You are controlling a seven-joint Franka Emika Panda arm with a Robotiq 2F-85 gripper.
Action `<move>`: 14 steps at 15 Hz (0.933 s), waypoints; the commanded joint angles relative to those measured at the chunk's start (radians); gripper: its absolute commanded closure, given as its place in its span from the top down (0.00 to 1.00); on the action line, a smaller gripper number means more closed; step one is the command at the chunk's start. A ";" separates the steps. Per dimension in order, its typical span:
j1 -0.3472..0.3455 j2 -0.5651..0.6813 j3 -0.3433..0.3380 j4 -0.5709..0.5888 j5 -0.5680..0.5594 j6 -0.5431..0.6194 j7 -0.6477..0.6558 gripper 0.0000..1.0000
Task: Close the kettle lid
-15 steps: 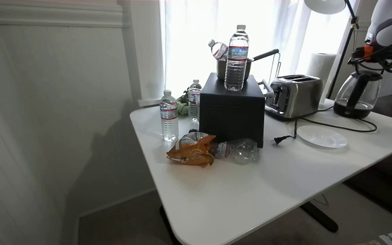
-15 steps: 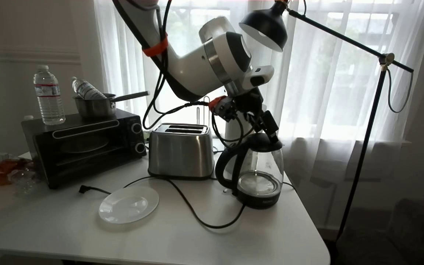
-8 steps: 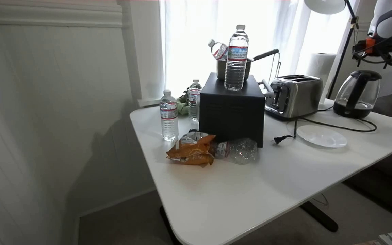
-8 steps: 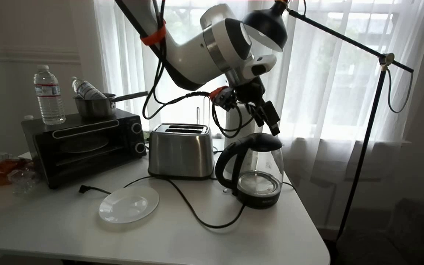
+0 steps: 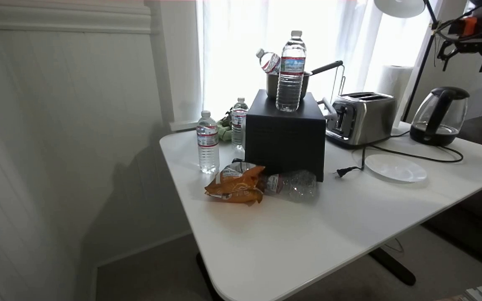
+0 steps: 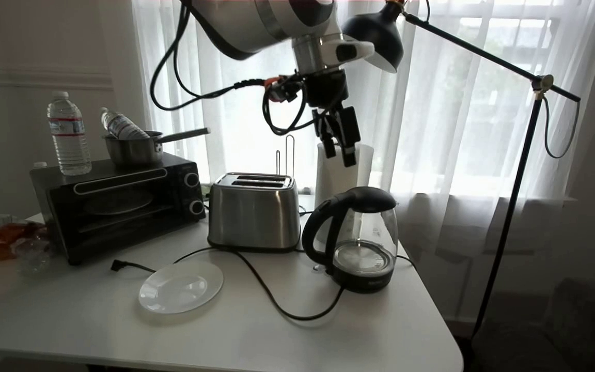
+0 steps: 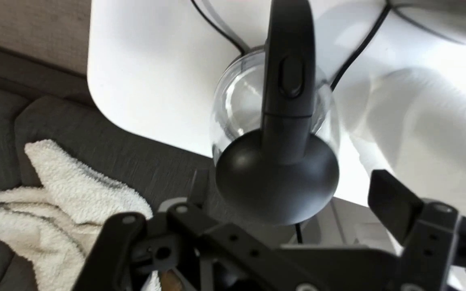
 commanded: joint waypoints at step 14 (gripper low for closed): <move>-0.012 -0.138 0.030 -0.008 0.163 -0.379 -0.296 1.00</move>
